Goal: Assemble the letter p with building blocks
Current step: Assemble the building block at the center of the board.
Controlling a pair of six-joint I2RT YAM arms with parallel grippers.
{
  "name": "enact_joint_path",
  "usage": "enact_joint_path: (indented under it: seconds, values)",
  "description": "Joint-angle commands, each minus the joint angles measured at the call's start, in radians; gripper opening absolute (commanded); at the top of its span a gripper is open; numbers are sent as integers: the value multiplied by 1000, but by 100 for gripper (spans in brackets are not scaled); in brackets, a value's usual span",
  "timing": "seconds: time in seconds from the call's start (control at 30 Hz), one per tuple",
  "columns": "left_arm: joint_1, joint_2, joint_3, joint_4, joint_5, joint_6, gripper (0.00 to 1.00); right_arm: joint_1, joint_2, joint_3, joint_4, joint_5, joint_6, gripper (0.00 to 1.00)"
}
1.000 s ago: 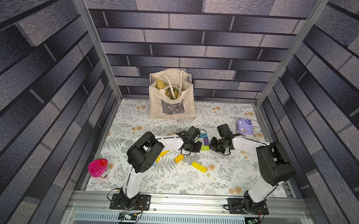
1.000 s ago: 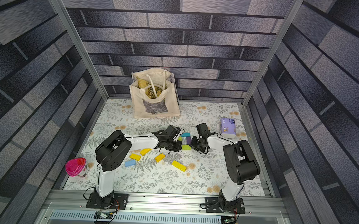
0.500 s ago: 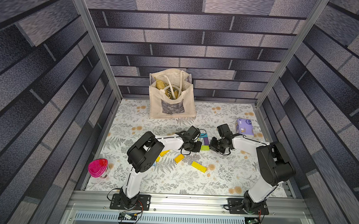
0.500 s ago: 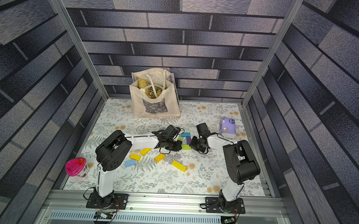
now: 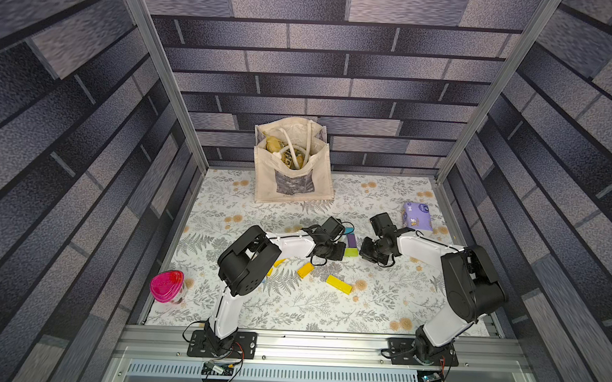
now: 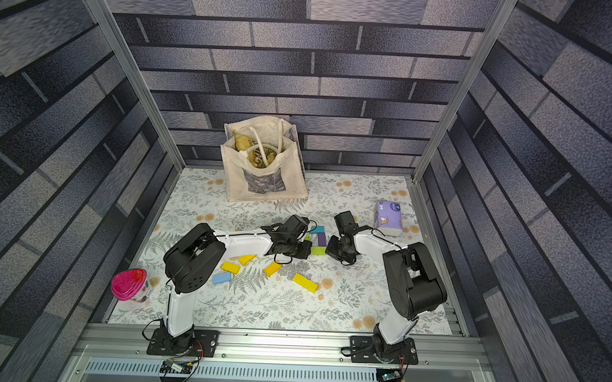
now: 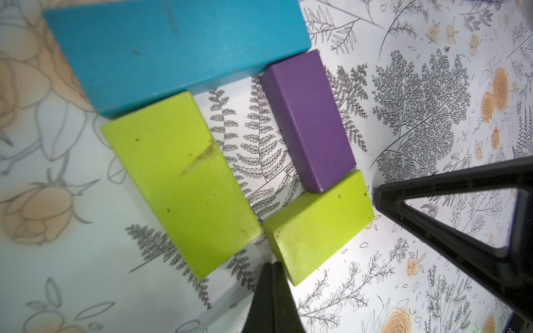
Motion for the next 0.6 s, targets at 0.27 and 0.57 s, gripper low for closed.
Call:
enact_joint_path:
  seconds: [0.27, 0.57]
  values:
    - [-25, -228, -151, 20, -289, 14, 0, -1, -74, -114, 27, -79, 51, 0]
    - [83, -230, -191, 72, -186, 10, 1, -1, -65, -168, 128, -121, 115, 0]
